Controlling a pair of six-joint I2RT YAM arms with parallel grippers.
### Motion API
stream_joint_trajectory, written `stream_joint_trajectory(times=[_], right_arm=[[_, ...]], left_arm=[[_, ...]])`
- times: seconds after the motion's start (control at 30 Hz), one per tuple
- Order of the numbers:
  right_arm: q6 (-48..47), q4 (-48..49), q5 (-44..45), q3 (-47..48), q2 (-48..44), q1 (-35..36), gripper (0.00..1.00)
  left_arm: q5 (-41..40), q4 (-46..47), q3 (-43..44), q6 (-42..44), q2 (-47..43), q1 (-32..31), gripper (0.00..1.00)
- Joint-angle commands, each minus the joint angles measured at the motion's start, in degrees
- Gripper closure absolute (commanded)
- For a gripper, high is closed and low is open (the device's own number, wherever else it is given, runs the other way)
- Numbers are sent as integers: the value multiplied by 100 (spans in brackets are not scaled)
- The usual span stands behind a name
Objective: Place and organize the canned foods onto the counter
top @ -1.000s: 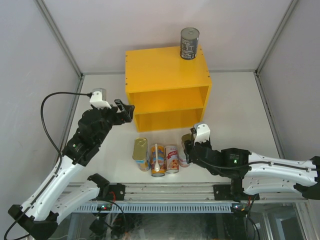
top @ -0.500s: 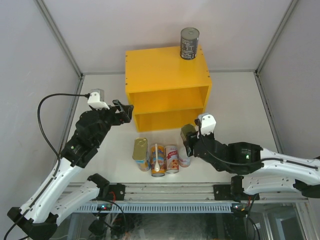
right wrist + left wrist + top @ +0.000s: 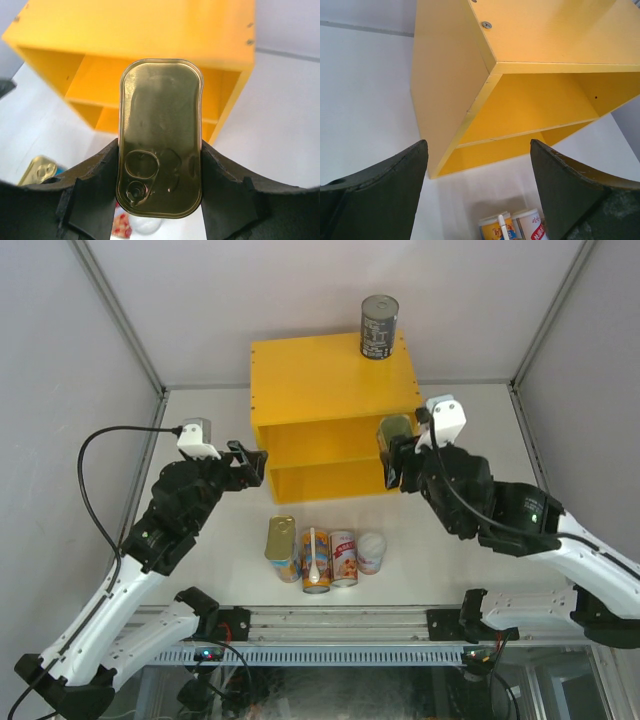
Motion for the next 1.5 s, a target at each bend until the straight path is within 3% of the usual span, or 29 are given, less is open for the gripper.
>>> stream_joint_trajectory(times=[0.0, 0.37, 0.63, 0.9, 1.47], right_arm=[[-908, 610, -433, 696, 207, -681, 100], [-1653, 842, -2039, 1581, 1119, -2602, 100], [-1713, 758, -2954, 2083, 1744, -3516, 100], [-1625, 678, -3390, 2378, 2130, -3811, 100], [-1065, -393, -3175, 3577, 2945, -3951, 100]], left_arm=[[100, 177, 115, 192, 5, -28, 13], [136, 556, 46, 158, 241, -22, 13], [137, 622, -63, 127, 222, -7, 13], [163, 660, -104, 57, 239, 19, 13], [119, 706, -224, -95, 159, 21, 14]])
